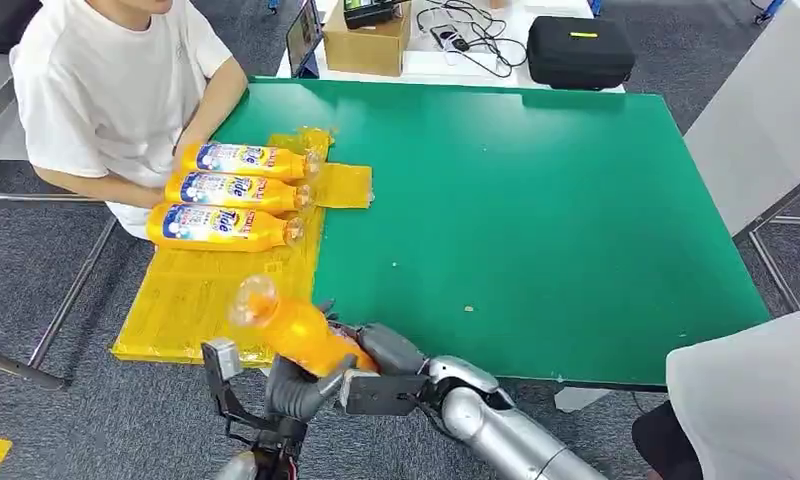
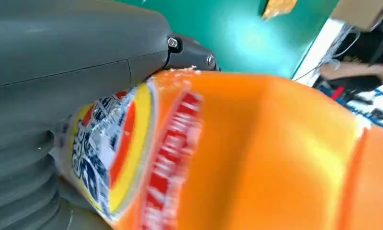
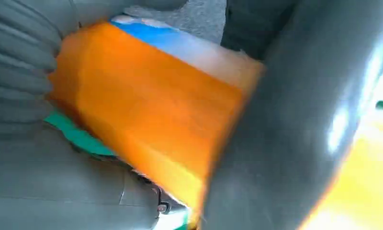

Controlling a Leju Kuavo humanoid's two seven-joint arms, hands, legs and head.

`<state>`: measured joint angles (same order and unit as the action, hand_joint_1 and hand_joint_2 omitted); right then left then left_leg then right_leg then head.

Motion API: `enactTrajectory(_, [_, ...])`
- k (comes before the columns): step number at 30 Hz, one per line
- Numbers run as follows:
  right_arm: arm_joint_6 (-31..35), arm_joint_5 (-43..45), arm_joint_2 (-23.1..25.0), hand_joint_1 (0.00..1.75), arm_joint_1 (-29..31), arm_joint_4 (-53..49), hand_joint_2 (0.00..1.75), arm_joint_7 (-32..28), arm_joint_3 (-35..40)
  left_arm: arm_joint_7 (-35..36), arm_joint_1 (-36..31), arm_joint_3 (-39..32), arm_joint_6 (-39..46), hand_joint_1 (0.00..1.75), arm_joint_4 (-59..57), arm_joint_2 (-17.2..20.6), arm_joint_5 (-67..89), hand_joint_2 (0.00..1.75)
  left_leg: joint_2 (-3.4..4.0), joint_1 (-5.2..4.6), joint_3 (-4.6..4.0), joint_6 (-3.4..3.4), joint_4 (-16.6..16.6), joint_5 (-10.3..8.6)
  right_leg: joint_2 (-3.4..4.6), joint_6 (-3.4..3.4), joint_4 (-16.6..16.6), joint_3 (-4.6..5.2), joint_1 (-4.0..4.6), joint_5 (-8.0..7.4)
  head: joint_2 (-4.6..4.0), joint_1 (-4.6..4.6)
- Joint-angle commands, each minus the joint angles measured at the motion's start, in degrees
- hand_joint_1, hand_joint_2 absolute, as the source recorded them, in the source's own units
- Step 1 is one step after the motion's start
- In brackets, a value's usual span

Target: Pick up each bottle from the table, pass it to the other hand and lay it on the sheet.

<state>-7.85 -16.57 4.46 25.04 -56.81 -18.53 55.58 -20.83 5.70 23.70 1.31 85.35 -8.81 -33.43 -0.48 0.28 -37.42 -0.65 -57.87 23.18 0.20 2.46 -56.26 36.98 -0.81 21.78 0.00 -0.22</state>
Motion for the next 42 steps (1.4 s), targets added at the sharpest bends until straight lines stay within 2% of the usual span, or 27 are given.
enactTrajectory(1, [6.06,1.7,4.31,0.0,-3.78,1.94,0.0,-0.38,-0.41,-0.09,-1.74,-4.98,13.47,1.75,4.15,-5.81,0.38,1.75,-0.08,0.04,0.4,0.03,-0.01,0.2,-0.13,-0.08,0.0,-0.44,0.05,0.23,0.0,-0.02])
enactTrajectory(3, [7.51,1.9,5.49,0.0,-4.79,1.8,0.0,-0.35,-0.64,-0.64,-2.45,-5.96,15.89,1.75,4.77,-6.53,0.06,1.75,-0.07,0.05,0.21,0.02,0.04,0.09,-0.1,-0.06,0.06,-0.27,0.06,0.11,0.0,0.05])
enactTrajectory(4, [8.03,2.85,6.2,0.0,-5.14,1.85,0.0,-0.5,-1.27,-1.06,-2.76,-6.45,17.17,1.75,5.6,-6.98,-0.44,1.75,-0.05,0.04,0.58,0.04,0.0,0.27,-0.1,-0.11,0.01,-0.62,0.06,0.29,0.0,-0.02])
enactTrajectory(6, [8.03,2.89,6.31,0.0,-5.1,1.87,0.0,-0.49,-1.21,-1.05,-2.82,-6.43,17.37,1.75,5.83,-7.04,-0.41,1.75,-0.09,0.06,0.34,0.04,0.0,0.17,-0.13,-0.09,0.01,-0.4,0.07,0.19,0.0,0.0])
enactTrajectory(11, [8.12,6.2,7.66,0.0,-5.05,3.79,0.0,-0.68,-2.35,-1.79,-2.9,-4.03,20.57,1.75,8.55,-6.58,-0.56,1.75,-0.15,0.05,0.46,0.05,-0.01,0.2,-0.21,-0.11,-0.02,-0.49,0.07,0.27,0.0,0.0])
enactTrajectory(14, [9.54,6.5,6.43,0.0,-6.03,4.0,0.0,-1.75,-1.86,-5.69,-7.23,0.04,29.16,1.75,1.81,-1.91,10.45,1.75,-0.13,0.02,0.55,0.04,0.07,0.17,-0.23,-0.1,0.05,-0.57,0.04,0.25,0.0,-0.02])
enactTrajectory(15, [9.66,6.55,6.26,0.0,-6.1,4.08,0.0,-1.98,-1.74,-6.48,-7.85,-0.32,29.01,1.75,0.33,-1.84,10.16,1.75,-0.32,0.02,0.46,0.03,0.15,0.06,-0.4,-0.08,0.11,-0.54,0.03,0.2,0.0,0.0])
enactTrajectory(18, [9.73,6.59,6.14,0.0,-6.16,4.08,0.0,-2.09,-1.66,-6.95,-8.17,-0.6,28.56,1.75,-0.49,-1.77,9.74,1.75,-0.26,-0.01,0.56,0.03,0.17,0.1,-0.3,-0.09,0.12,-0.6,0.01,0.21,0.0,0.0])
enactTrajectory(19, [9.95,6.56,6.08,0.0,-6.22,4.03,0.0,-2.2,-1.72,-7.14,-9.04,0.44,30.42,1.75,-2.08,-0.58,13.31,1.75,-0.19,-0.04,0.39,0.02,0.14,0.05,-0.22,-0.07,0.09,-0.41,-0.03,0.14,0.0,-0.02])
enactTrajectory(20, [10.47,6.15,5.63,0.0,-6.76,4.08,0.0,-2.55,-1.9,-6.79,-11.89,3.26,36.59,1.75,-7.44,2.19,25.83,1.75,-0.17,-0.01,0.59,0.03,0.14,0.14,-0.21,-0.1,0.11,-0.63,0.0,0.22,0.0,0.0])
enactTrajectory(21, [10.43,5.8,5.48,0.0,-6.86,4.32,0.0,-3.02,-1.88,-8.35,-13.11,2.61,37.97,1.75,-10.31,2.65,30.03,1.75,-0.14,0.02,0.44,0.03,0.12,0.08,-0.19,-0.08,0.13,-0.49,0.03,0.14,0.0,0.04])
enactTrajectory(22, [10.46,5.48,5.54,0.0,-6.88,4.6,0.0,-3.44,-1.97,-7.86,-14.15,1.41,38.68,1.75,-12.32,2.76,34.34,1.75,-0.16,0.01,0.71,0.04,0.15,0.18,-0.24,-0.12,0.13,-0.74,0.03,0.25,0.0,-0.02])
enactTrajectory(24, [10.67,4.6,6.12,0.0,-6.61,5.36,0.0,-4.48,-2.52,-4.38,-17.37,-5.25,38.69,1.75,-19.03,1.69,53.0,1.75,-0.27,-0.04,0.38,0.03,0.22,-0.04,-0.31,-0.07,0.17,-0.4,-0.03,0.08,0.0,0.0])
enactTrajectory(25, [10.66,4.25,6.44,0.0,-6.43,5.63,0.0,-4.82,-2.95,-1.92,-19.2,-7.48,38.69,1.75,-21.28,1.35,60.13,1.75,-0.33,-0.01,0.65,0.06,0.26,0.04,-0.39,-0.12,0.21,-0.69,0.0,0.18,0.0,0.02])
enactTrajectory(26, [10.56,4.17,6.77,0.0,-6.28,5.69,0.0,-4.86,-3.31,-0.56,-20.79,-9.32,38.69,1.75,-23.24,1.37,63.61,1.75,-0.25,-0.02,0.38,0.05,0.18,-0.03,-0.24,-0.09,0.14,-0.41,-0.01,0.08,0.0,0.02])
enactTrajectory(27, [10.35,3.89,7.19,0.0,-6.08,6.01,0.0,-5.01,-3.87,2.03,-23.88,-9.27,38.69,1.75,-27.45,2.24,67.19,1.75,-0.18,0.01,0.64,0.08,0.19,0.07,-0.2,-0.14,0.15,-0.66,0.03,0.16,0.0,-0.04])
enactTrajectory(28, [10.13,3.68,7.46,0.0,-6.0,6.2,0.0,-5.07,-4.25,3.16,-25.83,-9.22,38.05,1.75,-29.9,2.89,67.79,1.75,-0.16,-0.01,0.35,0.05,0.14,-0.02,-0.18,-0.09,0.11,-0.38,0.0,0.06,0.0,0.02])
enactTrajectory(29, [9.81,3.38,7.72,0.0,-5.93,6.35,0.0,-5.19,-4.7,5.12,-28.32,-9.05,36.35,1.75,-32.96,3.77,69.23,1.75,-0.16,0.02,0.56,0.07,0.11,0.08,-0.2,-0.14,0.07,-0.58,0.05,0.16,0.0,0.0])
enactTrajectory(32, [9.14,2.41,8.22,0.0,-6.93,5.34,0.0,-5.29,-5.64,11.33,-34.11,-7.43,32.52,1.75,-40.72,6.19,76.6,1.75,-0.08,0.0,0.4,0.06,0.12,-0.01,-0.12,-0.11,0.06,-0.38,0.02,0.04,0.0,0.07])
enactTrajectory(34, [8.79,2.0,8.29,0.0,-7.08,4.64,0.0,-5.31,-5.77,16.51,-37.56,-4.51,36.46,1.75,-45.58,8.1,88.75,1.75,0.02,0.01,0.35,0.11,0.11,-0.04,-0.02,-0.12,0.02,-0.31,0.06,-0.01,0.0,-0.04])
enactTrajectory(35, [8.72,1.96,8.32,0.0,-7.04,4.52,0.0,-5.3,-5.78,16.47,-37.84,-4.72,36.03,1.75,-45.88,8.21,88.85,1.75,-0.04,0.05,0.64,0.15,0.11,0.05,-0.11,-0.2,-0.01,-0.59,0.11,0.1,0.0,-0.11])
enactTrajectory(37, [8.69,1.94,8.29,0.0,-7.15,4.22,0.0,-5.29,-6.03,17.24,-38.4,-4.29,35.54,1.75,-46.8,8.46,91.22,1.75,-0.17,0.05,0.44,0.11,0.06,-0.04,-0.21,-0.13,-0.05,-0.4,0.09,0.08,0.0,0.0])
enactTrajectory(38, [8.6,1.94,8.16,0.0,-7.37,3.7,0.0,-5.29,-6.33,16.72,-38.77,-5.36,33.4,1.75,-46.82,7.98,89.88,1.75,-0.1,0.08,0.68,0.14,0.04,0.07,-0.15,-0.17,-0.08,-0.62,0.1,0.19,0.0,0.02])
enactTrajectory(40, [8.34,1.87,8.05,0.0,-7.66,2.82,0.0,-5.24,-6.74,15.64,-39.86,-6.58,29.18,1.75,-46.66,8.07,87.76,1.75,0.09,0.08,0.45,0.13,0.05,0.0,0.05,-0.11,-0.06,-0.38,0.06,0.04,0.0,-0.04])
enactTrajectory(41, [8.34,1.87,8.05,0.0,-7.66,2.82,0.0,-5.24,-6.74,15.64,-39.86,-6.58,29.18,1.75,-46.66,8.07,87.76,1.75,0.11,0.09,0.65,0.13,0.03,0.1,0.05,-0.14,-0.08,-0.57,0.08,0.13,0.0,-0.04])
enactTrajectory(42, [8.31,1.86,8.07,0.0,-7.65,2.78,0.0,-5.23,-6.75,15.61,-40.09,-6.66,28.97,1.75,-46.66,8.15,87.67,1.75,0.07,0.07,0.36,0.12,0.05,-0.04,0.02,-0.1,-0.07,-0.29,0.05,0.01,0.0,-0.04])
